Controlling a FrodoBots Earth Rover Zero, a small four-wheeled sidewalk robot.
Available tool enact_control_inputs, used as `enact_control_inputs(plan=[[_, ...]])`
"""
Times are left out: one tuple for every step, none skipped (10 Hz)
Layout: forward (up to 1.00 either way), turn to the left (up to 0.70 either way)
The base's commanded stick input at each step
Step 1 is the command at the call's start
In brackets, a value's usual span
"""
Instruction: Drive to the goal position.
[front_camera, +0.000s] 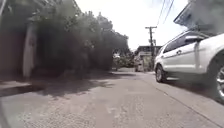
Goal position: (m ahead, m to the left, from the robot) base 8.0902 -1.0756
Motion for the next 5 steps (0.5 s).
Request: enact_control_inputs(plan=[[0.5, 0.0], [0.5, 0.0], [0.5, 0.0], [0.5, 0.0], [0.5, 0.0]])
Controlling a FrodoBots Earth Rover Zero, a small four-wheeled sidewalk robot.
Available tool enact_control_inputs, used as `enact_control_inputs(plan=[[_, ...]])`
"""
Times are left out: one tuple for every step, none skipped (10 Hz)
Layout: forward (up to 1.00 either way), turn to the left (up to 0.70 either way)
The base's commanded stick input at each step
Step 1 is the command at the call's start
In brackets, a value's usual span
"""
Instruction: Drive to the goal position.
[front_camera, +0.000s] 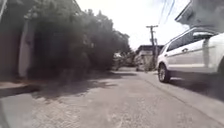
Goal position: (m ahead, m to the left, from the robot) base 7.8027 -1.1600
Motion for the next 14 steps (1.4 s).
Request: enact_control_inputs(plan=[[0.5, 0.0], [0.5, 0.0], [0.5, 0.0], [0.5, 0.0], [0.5, 0.0], [0.5, 0.0], [0.5, 0.0], [0.5, 0.0], [0.5, 0.0], [0.5, 0.0], [0.5, 0.0], [0.5, 0.0], [0.5, 0.0], [0.5, 0.0]])
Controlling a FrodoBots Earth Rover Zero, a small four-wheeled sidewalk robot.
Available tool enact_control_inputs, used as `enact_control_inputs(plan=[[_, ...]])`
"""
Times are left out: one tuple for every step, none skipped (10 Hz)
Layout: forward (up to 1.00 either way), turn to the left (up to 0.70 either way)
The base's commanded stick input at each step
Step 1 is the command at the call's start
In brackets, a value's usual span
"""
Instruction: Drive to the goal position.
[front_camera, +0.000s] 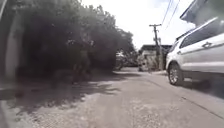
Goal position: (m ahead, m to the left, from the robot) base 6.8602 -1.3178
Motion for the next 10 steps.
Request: enact_control_inputs(plan=[[0.5, 0.0], [0.5, 0.0], [0.5, 0.0], [0.5, 0.0], [0.5, 0.0], [0.5, 0.0], [0.5, 0.0], [0.5, 0.0], [0.5, 0.0], [0.5, 0.0]])
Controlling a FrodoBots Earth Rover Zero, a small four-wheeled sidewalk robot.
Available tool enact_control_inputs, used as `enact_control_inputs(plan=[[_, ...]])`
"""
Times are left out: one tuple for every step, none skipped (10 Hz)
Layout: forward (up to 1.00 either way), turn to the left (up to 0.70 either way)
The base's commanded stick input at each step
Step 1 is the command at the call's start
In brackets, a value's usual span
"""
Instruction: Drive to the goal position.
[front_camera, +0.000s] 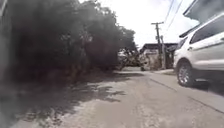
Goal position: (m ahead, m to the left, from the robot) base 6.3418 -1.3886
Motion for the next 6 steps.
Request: enact_control_inputs(plan=[[0.5, 0.0], [0.5, 0.0], [0.5, 0.0], [0.5, -0.1], [0.5, -0.36], [0.5, -0.5]])
